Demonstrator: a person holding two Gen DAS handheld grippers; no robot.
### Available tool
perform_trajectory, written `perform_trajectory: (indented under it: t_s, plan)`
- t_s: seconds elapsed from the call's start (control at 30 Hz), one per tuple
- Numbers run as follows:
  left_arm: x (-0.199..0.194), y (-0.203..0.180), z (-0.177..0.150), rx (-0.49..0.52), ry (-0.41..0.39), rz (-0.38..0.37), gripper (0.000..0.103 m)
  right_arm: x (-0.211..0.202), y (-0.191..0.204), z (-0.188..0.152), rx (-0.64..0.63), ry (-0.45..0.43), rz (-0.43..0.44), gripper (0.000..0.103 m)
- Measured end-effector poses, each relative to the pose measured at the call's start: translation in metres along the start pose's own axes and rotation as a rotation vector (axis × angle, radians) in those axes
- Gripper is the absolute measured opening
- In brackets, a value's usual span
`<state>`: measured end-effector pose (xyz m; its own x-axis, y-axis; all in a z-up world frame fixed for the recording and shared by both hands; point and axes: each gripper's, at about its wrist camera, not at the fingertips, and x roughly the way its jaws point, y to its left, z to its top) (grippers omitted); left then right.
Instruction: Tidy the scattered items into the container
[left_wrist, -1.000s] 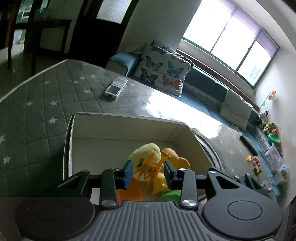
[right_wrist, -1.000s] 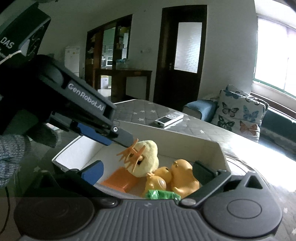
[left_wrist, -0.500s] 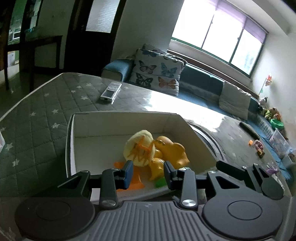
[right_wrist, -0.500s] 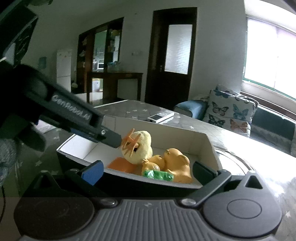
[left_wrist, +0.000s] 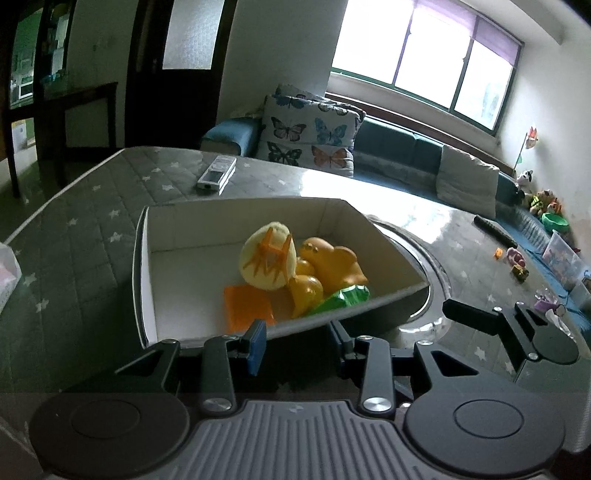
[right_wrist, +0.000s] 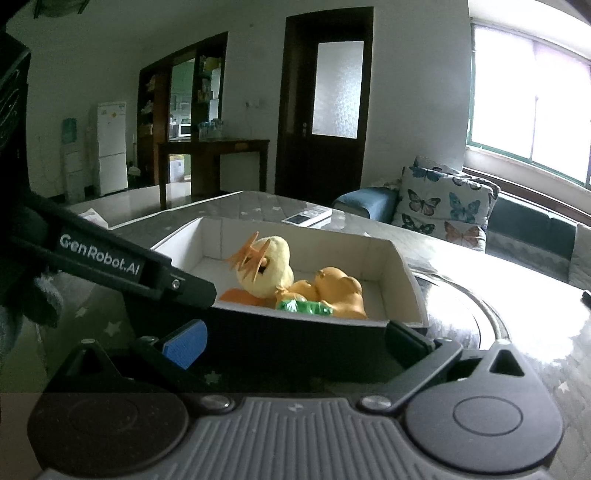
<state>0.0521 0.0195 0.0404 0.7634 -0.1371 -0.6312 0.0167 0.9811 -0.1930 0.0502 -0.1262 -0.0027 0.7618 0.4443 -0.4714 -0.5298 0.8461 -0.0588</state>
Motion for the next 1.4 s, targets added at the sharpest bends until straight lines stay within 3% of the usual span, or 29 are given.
perform_trajectory:
  t_s: [1.4]
  plan:
    - [0.018, -0.014, -0.061, 0.068, 0.107, 0.227, 0.038, -0.018, 0.000, -0.044, 0.089, 0.178, -0.057, 0.103]
